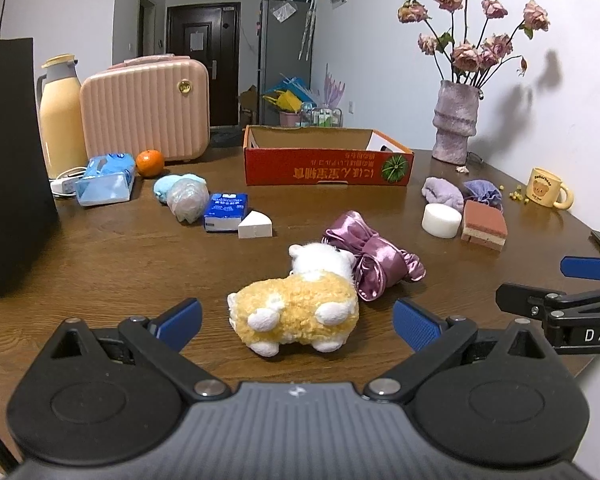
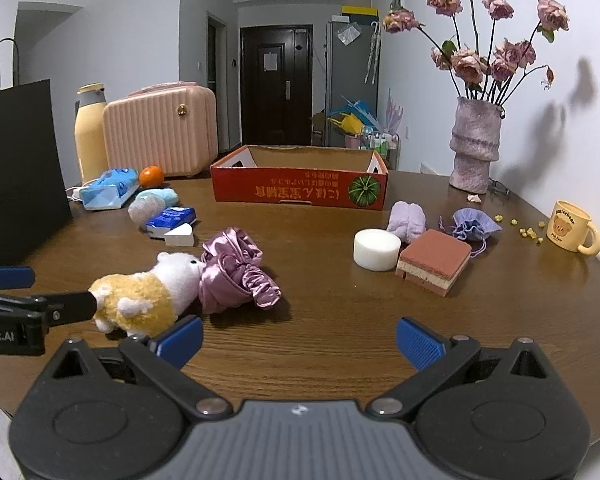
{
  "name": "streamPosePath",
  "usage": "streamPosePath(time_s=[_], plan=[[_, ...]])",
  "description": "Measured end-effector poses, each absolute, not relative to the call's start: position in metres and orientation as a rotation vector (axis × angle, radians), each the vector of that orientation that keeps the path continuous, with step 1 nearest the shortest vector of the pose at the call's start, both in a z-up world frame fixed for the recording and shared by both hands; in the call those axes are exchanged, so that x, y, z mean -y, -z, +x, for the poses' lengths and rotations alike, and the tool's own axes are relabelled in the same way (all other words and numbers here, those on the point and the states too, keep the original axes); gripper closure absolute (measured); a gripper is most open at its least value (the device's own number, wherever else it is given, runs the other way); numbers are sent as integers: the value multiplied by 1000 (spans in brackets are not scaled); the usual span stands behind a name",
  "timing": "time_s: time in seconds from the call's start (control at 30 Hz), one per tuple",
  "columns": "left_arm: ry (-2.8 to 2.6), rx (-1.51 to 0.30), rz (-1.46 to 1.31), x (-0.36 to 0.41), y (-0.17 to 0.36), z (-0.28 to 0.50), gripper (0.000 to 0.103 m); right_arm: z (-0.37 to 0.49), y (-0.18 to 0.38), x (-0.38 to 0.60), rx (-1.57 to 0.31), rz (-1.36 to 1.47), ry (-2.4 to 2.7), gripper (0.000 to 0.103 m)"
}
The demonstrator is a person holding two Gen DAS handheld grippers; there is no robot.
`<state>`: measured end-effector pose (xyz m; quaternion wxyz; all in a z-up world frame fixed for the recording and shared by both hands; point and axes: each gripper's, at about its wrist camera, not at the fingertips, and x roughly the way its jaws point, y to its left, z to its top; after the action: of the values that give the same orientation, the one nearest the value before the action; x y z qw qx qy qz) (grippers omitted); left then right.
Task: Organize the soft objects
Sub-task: 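Approach and grasp the yellow plush sheep with the left gripper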
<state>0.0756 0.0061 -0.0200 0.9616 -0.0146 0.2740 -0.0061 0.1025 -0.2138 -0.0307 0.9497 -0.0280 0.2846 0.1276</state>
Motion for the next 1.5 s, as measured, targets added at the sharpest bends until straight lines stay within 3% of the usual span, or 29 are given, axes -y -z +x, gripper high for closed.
streamPosePath(time_s=[1.5], plan=[[39,-748,-40,-14,75,181,0,189,81,195,-741,-47,-239,0]])
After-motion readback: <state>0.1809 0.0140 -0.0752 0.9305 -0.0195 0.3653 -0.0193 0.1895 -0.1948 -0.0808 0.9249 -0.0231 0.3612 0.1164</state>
